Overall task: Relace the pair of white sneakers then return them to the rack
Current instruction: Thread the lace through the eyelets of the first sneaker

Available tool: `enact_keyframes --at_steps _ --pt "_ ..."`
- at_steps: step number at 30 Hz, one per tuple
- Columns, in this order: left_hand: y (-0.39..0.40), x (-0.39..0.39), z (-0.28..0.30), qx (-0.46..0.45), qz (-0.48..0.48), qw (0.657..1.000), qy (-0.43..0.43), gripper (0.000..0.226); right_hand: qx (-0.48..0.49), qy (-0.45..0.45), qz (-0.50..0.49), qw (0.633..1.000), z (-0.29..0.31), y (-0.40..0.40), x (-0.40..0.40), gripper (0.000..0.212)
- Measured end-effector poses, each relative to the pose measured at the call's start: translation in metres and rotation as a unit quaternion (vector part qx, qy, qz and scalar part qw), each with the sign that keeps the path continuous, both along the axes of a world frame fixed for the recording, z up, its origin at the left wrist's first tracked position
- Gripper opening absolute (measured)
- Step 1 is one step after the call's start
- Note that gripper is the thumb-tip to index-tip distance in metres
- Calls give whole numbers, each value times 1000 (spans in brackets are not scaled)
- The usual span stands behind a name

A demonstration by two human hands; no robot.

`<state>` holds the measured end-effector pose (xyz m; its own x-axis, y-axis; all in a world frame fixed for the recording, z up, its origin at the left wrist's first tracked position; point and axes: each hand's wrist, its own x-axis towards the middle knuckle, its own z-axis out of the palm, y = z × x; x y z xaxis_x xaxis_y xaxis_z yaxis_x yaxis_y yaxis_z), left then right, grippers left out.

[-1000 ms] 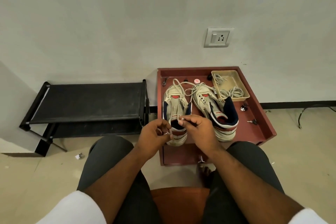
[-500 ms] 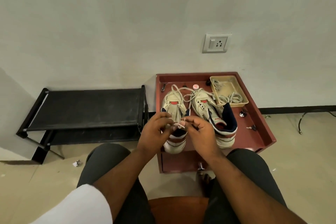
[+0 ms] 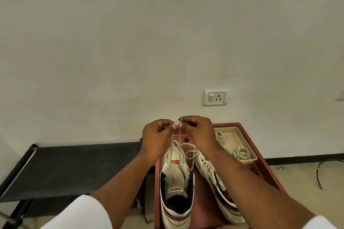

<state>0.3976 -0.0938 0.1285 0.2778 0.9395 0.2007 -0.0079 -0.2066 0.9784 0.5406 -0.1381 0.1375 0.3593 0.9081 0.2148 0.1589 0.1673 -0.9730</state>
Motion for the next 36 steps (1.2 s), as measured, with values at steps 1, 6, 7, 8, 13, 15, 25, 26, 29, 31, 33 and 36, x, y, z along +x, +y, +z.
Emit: enact_keyframes --at_steps 1,6,7,8,13,15,25,26,29,31,33,36 --pt "4 2 1 2 -2 1000 2 11 1 4 -5 1000 2 5 2 12" --pt "16 5 3 36 -16 999 10 7 4 -2 5 1000 6 17 5 11" --pt "17 5 3 40 -19 999 15 8 8 -12 9 1000 6 17 5 15" --pt "18 5 2 44 -20 999 17 9 13 -19 17 1000 6 17 4 16" --pt "16 3 7 53 -23 998 25 16 29 -66 19 997 9 15 1 13" --pt "14 3 10 56 -21 998 27 19 29 -104 4 994 9 16 1 11" --pt "10 7 5 26 -22 999 25 25 23 -136 -35 990 11 17 0 7" --pt "11 7 5 26 -22 999 30 24 22 -129 -32 991 11 17 0 7" --pt "12 7 5 31 -18 999 40 19 26 -115 -30 993 8 16 1 8" --pt "12 7 4 34 -18 998 44 16 29 -116 -32 992 5 15 0 8" --pt "11 7 3 37 -16 998 52 13 33 -126 -28 991 3 13 0 9" --pt "11 6 3 43 -18 997 55 11 33 -102 -14 994 6 12 0 16"
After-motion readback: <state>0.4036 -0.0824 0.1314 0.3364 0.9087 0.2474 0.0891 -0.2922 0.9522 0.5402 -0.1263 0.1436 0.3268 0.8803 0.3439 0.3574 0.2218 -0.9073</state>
